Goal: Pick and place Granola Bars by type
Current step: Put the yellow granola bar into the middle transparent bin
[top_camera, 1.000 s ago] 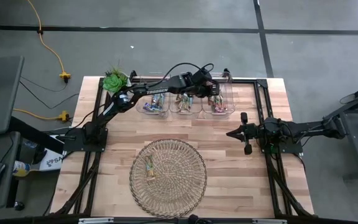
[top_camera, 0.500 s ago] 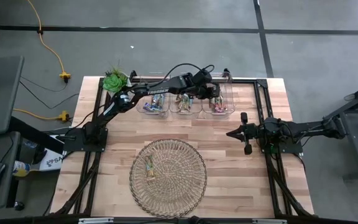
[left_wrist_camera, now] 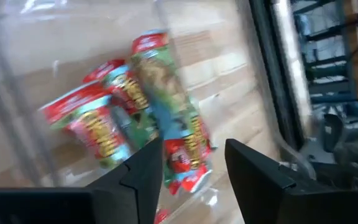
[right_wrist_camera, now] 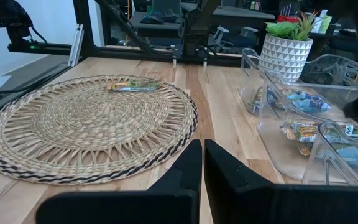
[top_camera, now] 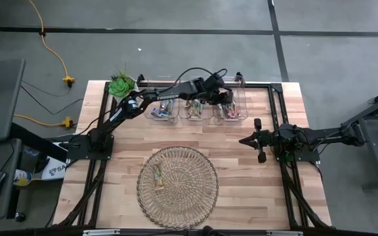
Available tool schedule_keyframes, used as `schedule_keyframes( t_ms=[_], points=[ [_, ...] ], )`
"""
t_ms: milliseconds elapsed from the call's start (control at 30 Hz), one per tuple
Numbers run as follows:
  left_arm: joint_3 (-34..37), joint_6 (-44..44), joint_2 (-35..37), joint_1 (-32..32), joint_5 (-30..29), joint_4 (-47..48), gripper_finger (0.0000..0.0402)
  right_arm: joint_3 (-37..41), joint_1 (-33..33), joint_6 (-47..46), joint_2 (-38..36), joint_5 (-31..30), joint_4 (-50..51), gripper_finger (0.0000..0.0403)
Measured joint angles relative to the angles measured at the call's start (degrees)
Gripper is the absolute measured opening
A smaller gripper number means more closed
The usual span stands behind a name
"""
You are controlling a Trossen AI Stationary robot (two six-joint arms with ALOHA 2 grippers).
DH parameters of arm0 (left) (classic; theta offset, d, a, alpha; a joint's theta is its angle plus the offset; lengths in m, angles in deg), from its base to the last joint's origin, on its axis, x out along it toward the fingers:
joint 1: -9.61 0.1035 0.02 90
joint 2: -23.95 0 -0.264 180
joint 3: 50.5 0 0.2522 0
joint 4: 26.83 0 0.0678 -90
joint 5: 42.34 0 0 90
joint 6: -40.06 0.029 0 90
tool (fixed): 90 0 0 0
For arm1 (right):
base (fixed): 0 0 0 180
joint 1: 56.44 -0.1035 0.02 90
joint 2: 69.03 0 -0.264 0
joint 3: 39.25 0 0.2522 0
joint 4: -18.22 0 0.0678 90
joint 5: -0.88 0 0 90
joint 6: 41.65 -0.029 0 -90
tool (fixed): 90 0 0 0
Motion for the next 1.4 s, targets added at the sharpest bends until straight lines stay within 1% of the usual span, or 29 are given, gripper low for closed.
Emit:
schedule_keyframes(
  t_ms=[200,400,433,533,800,1000,1100,1167,1233,1300,1400],
  points=[
    [-3.65,4.21,0.00,-0.02,1.80,0.37,0.0172,0.00,-0.01,0.01,0.01,-0.01,0.00,0.0000],
    [-11.80,11.33,0.43,-0.01,1.70,7.35,0.0173,-0.01,-0.02,0.01,0.01,0.01,0.02,0.0000],
    [-10.86,12.53,1.77,-0.02,1.65,6.76,0.0173,0.00,-0.01,0.01,-0.01,-0.01,0.01,0.0000],
    [-10.21,16.96,5.42,-0.02,0.56,10.61,0.0173,-0.01,-0.02,0.01,-0.01,-0.01,0.02,0.0000],
    [-10.19,29.92,15.72,-1.57,-2.33,26.70,0.0173,0.00,-0.01,0.01,-0.01,0.00,0.00,0.0000],
    [-10.19,37.71,23.40,-6.87,-12.33,39.12,0.0173,-0.01,0.00,0.01,-0.01,-0.01,0.02,0.0000],
    [-10.19,38.28,26.64,-10.63,-16.60,45.63,0.0177,-0.01,-0.01,0.01,0.00,0.03,0.10,0.0000],
    [-10.19,37.82,28.58,-13.52,-19.26,49.76,0.0187,0.01,-0.02,0.01,0.04,0.05,0.11,0.0000],
    [-10.19,36.79,29.81,-16.79,-22.42,53.03,0.0203,0.01,-0.02,0.01,0.12,0.10,0.20,0.0000],
    [-10.19,33.78,30.58,-19.97,-25.72,56.77,0.0222,0.00,-0.02,0.01,0.09,0.08,0.20,0.0000],
    [-10.19,25.56,30.92,-24.83,-30.67,62.96,0.0252,-0.01,-0.01,0.01,-0.01,0.08,0.24,0.0000]
  ],
)
